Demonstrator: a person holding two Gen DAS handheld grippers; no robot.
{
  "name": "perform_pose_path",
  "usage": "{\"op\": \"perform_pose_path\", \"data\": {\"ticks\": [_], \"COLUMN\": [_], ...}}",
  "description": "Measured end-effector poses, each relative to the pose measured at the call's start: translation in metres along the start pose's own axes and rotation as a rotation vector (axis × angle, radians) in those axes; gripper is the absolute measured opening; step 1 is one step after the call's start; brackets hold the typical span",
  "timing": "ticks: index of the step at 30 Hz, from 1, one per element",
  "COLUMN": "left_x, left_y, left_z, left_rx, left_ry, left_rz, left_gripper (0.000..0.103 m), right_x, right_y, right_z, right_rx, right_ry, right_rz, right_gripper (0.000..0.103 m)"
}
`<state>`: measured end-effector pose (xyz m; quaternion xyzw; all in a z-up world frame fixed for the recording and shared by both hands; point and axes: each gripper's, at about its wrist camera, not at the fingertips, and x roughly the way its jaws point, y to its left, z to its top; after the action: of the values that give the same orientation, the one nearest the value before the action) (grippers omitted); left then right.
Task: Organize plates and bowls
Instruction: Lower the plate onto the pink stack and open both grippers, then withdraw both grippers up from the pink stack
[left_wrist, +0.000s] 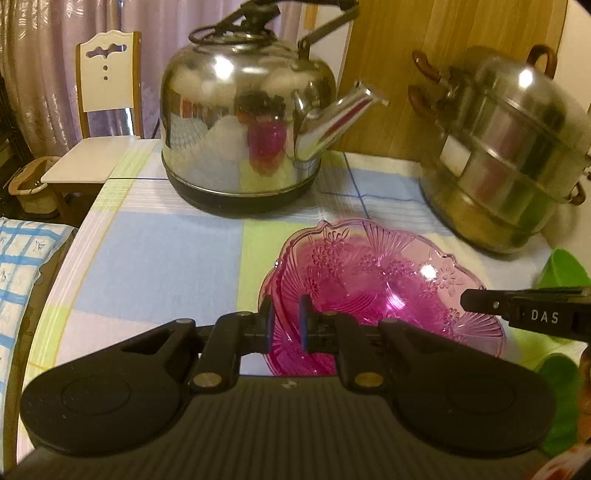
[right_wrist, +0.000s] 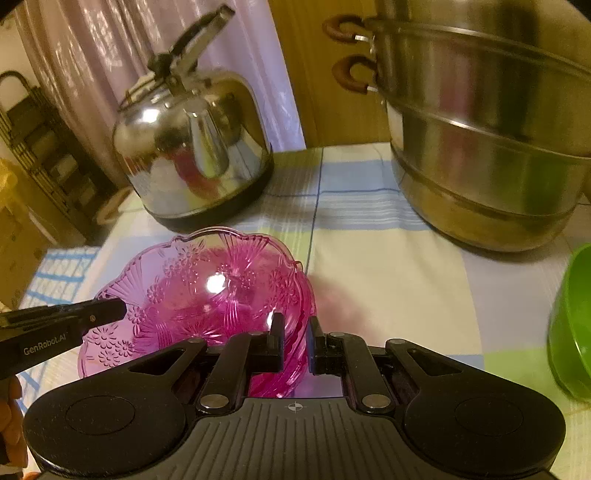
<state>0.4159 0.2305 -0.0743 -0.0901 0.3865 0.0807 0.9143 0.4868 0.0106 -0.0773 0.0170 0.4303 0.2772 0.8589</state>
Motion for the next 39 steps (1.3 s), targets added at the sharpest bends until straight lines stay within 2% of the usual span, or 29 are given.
{"op": "perform_pose_path", "data": {"ticks": [3, 16, 18, 19, 20, 21, 23, 33, 39], "left_x": [0.009, 0.022, 0.022, 0.022, 0.022, 0.021, 0.019, 0.001, -0.037], "left_y": [0.002, 0.005, 0.003, 0.003, 0.005, 0.006, 0.010, 0.016, 0.012], "left_z": [0.000, 0.000, -0.002, -0.003, -0.003, -0.004, -0.004, -0.001, -0.004], "left_rx": [0.016, 0.048, 0.059, 0.059, 0.053, 0.047, 0.036, 0.000, -0.019], "left_ry": [0.006, 0.008, 0.005, 0.003, 0.000, 0.002, 0.000, -0.007, -0.018], "left_rz": [0.005, 0.026, 0.050, 0.062, 0.059, 0.059, 0.060, 0.050, 0.034], "left_gripper": [0.013, 0.016, 0.030, 0.045, 0.045, 0.045, 0.045, 0.045, 0.045], "right_x": [0.009, 0.021, 0.021, 0.022, 0.021, 0.020, 0.017, 0.002, -0.030], "right_y": [0.003, 0.005, 0.007, 0.009, 0.010, 0.011, 0.007, 0.001, 0.004], "right_z": [0.004, 0.005, 0.004, 0.004, 0.004, 0.003, 0.003, 0.005, 0.003], "right_rx": [-0.043, -0.075, -0.100, -0.117, -0.126, -0.128, -0.104, -0.071, -0.052], "right_ry": [0.016, 0.039, 0.033, 0.025, 0.016, 0.004, -0.015, -0.010, -0.022], "right_rz": [-0.015, -0.006, -0.002, 0.004, 0.002, -0.011, 0.007, 0.007, 0.010], "right_gripper": [0.012, 0.013, 0.013, 0.014, 0.025, 0.053, 0.078, 0.078, 0.078]}}
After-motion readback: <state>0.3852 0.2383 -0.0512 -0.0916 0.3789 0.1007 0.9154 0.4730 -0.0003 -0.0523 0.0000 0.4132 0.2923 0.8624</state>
